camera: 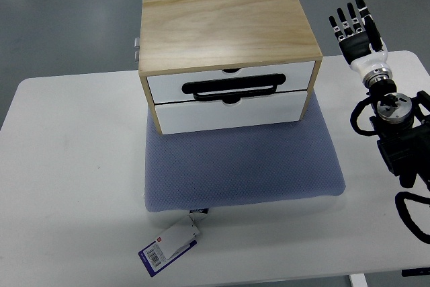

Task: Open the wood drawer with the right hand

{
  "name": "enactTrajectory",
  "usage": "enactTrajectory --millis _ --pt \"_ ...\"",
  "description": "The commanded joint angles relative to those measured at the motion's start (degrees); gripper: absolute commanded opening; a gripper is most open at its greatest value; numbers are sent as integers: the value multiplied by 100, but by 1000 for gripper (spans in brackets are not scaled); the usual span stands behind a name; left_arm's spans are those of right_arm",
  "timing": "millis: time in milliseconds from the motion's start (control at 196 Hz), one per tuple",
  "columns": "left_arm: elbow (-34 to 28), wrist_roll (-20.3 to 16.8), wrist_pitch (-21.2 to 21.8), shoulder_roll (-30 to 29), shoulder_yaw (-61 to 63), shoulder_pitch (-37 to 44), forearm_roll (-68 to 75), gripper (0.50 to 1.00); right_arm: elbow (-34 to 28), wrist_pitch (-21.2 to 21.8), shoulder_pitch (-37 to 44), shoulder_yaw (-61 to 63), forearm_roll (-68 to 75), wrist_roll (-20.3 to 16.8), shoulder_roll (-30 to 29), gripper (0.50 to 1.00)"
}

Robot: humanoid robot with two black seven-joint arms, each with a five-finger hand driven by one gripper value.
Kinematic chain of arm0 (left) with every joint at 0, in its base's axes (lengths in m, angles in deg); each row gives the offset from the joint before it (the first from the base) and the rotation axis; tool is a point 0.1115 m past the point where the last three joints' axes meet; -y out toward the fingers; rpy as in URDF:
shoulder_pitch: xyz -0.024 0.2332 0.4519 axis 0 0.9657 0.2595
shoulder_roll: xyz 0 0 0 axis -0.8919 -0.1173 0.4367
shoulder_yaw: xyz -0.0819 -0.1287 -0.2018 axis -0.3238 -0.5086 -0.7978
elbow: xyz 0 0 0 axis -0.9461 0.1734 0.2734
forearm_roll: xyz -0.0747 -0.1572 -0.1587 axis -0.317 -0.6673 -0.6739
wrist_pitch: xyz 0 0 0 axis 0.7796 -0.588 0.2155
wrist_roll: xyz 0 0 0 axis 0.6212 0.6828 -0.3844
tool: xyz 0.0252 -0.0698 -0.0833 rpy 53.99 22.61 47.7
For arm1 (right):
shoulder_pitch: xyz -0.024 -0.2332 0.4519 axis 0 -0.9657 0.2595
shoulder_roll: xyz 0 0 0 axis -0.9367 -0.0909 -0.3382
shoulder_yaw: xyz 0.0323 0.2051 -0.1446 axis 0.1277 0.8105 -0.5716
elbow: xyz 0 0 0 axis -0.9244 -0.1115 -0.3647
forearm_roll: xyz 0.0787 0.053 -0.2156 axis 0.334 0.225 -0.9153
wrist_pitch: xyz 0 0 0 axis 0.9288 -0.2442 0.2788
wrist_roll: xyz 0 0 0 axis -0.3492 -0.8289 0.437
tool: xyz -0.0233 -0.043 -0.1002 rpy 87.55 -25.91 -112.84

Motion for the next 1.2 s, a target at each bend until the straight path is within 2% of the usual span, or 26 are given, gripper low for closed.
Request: enactTrajectory --millis 0,321,428,581,647,738,799,805,815,881,932,937,947,1059,1197 --pt "0 0 0 0 7 -1 -7 1000 2 8 4 -6 -5 5 -1 946" --pt "0 -35 0 0 -2 -1 -7 1000 -33 69 56 -103 -111 -66 25 946" --pt "0 -35 0 0 -2 -1 -7 1000 -86 87 144 -305 -304 -206 254 946" --pt "18 -27 -9 0 16 -1 2 1000 -86 105 918 -947 -656 -373 957 946" --pt "18 -18 -9 0 24 -1 2 1000 -112 113 1427 -1456 -787 -566 1387 946" --pt "44 0 -44 0 33 -1 2 1000 -279 333 2086 -2414 -1147 -821 1686 946" --pt "44 0 -44 0 33 -1 2 1000 -323 368 2157 -2529 -1192 -839 1704 946" --pt "62 9 -52 0 51 -1 11 1000 -627 447 2496 -3094 -1514 -900 1843 946" --pt "70 9 -61 0 51 -1 11 1000 -709 447 2569 -3222 -1604 -918 1888 946" --pt "88 9 -79 0 60 -10 20 1000 -1096 439 2939 -3829 -2123 -989 2099 946" --pt "88 9 -79 0 60 -10 20 1000 -1096 439 2939 -3830 -2124 -989 2099 946" --pt "106 17 -88 0 60 -10 37 1000 -1384 456 3270 -4239 -2567 -1058 2160 946" --pt "114 17 -88 0 60 -18 46 1000 -1447 474 3343 -4338 -2676 -1085 2178 946" --pt "167 17 -88 0 68 -36 55 1000 -2028 482 3967 -5077 -3363 -1480 2161 946" --pt "176 17 -88 0 68 -71 55 1000 -2397 570 4750 -6001 -3451 -1832 1985 946"
